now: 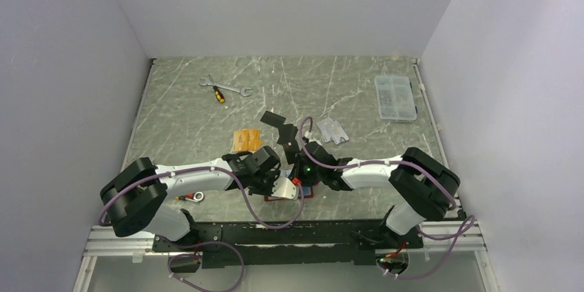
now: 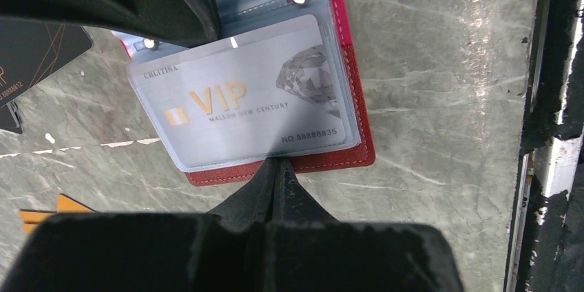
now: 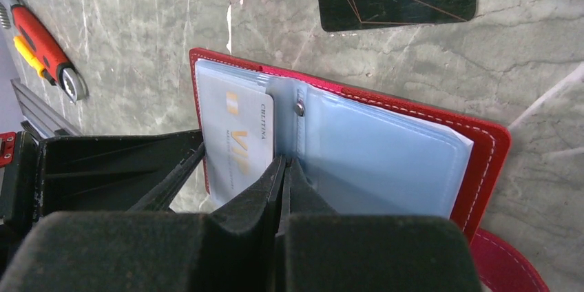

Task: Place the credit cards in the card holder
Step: Pick up the credit card from the center of the board.

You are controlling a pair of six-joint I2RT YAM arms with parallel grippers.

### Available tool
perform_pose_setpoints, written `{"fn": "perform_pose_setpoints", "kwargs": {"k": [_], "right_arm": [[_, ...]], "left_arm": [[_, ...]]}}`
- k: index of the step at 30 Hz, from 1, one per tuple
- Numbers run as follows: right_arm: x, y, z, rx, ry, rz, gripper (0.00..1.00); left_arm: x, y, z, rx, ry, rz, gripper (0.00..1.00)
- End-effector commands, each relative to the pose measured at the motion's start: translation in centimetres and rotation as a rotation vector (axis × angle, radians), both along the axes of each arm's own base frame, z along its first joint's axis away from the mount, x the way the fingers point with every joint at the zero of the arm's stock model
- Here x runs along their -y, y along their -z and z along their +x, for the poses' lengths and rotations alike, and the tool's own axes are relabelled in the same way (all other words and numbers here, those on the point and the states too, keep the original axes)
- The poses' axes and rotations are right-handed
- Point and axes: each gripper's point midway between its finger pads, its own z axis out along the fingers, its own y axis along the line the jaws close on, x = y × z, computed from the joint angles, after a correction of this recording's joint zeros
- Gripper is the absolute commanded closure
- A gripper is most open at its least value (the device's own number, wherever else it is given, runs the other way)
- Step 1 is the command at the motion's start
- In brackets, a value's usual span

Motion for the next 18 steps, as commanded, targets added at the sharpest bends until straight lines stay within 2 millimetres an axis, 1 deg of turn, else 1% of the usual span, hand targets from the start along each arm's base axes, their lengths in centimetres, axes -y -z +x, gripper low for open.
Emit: {"fn": "perform_pose_setpoints", "kwargs": {"k": [1,6,9,12,14,16,18], "right_arm": [[-0.5,-1.3,-1.0,0.000,-0.034,0.027,1.00],[0.5,-0.9,-1.1,-0.003,-0.022,0.008,1.00],[0.0,-0.7,-1.2,-0.014,-0.035,0.020,1.00],[-1.1,-1.1,-1.1,-0.011,-0.065,0.034,1.00],[-0.9,-1.5,-0.9,-0.003,-0.071,0.015,1.00],[-0.2,-2.8,-0.1,0.028,-0.057,0.019,0.92],[1.0,-4.2,0.9,0.061,-0.026,0.025,0.81]], "left_arm": [[1.6,-1.1,0.3,0.029,0.035,-0.076,1.00],[1.3,-1.8,0.6,0.036,0.028,-0.084,1.00],[1.4,-2.7,0.9,0.036,0.014,-0.099,1.00],[1.3,-3.8,1.2,0.043,-0.008,-0.096,1.00],[1.0,-4.5,1.7,0.055,-0.028,-0.091,1.00],[0.6,-5.5,2.3,0.078,-0.052,-0.089,1.00],[-0.3,-6.3,3.1,0.090,-0.088,-0.079,0.99]]}}
